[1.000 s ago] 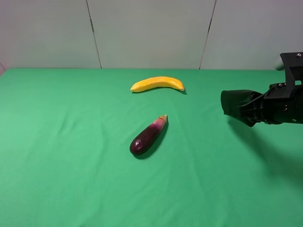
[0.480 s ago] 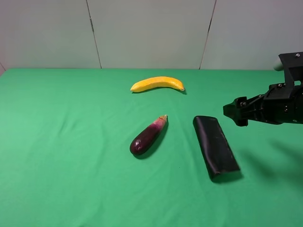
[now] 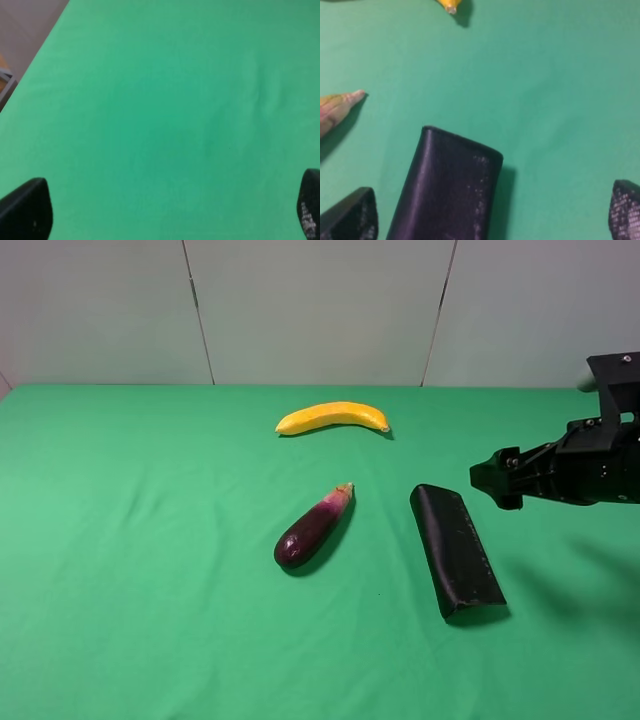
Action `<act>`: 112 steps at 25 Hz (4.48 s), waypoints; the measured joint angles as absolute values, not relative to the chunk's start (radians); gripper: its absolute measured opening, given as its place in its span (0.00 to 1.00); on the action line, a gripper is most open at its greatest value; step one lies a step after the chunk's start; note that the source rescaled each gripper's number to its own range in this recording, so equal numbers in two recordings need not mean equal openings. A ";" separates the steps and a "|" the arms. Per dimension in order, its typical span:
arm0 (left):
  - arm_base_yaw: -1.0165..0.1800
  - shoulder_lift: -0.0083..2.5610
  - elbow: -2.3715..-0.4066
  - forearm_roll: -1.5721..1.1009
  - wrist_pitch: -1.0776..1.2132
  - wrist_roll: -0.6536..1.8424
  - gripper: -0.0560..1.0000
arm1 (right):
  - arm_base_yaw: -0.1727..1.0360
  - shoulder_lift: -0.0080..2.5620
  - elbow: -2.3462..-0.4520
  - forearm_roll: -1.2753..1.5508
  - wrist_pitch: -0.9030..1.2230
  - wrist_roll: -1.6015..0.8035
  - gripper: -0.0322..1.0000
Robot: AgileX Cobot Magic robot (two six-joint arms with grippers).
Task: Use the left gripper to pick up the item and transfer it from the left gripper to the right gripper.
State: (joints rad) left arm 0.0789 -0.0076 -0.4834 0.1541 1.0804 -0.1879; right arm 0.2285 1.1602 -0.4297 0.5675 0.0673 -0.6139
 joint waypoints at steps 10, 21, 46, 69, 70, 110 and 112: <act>0.079 -0.008 -0.483 0.154 1.080 -0.188 0.96 | 0.228 1.161 -0.594 0.568 0.312 -0.589 1.00; 0.079 -0.008 -0.483 0.154 1.080 -0.188 0.96 | 0.228 1.162 -0.837 0.340 0.674 -0.328 1.00; 0.079 -0.008 -0.483 0.154 1.080 -0.188 0.96 | 0.228 0.611 -0.927 0.095 1.186 -0.074 1.00; 0.079 -0.008 -0.483 0.156 1.080 -0.188 0.96 | -0.051 0.077 -0.576 0.070 1.069 -0.065 1.00; 0.079 -0.008 -0.483 0.156 1.080 -0.188 0.96 | -0.051 0.055 -0.556 0.069 1.055 -0.065 1.00; 0.079 -0.008 -0.483 0.155 1.080 -0.188 0.96 | -0.051 -0.003 -0.497 0.065 1.015 -0.065 1.00; 0.079 -0.008 -0.483 0.155 1.080 -0.188 0.96 | -0.051 -0.003 -0.497 0.065 1.015 -0.065 1.00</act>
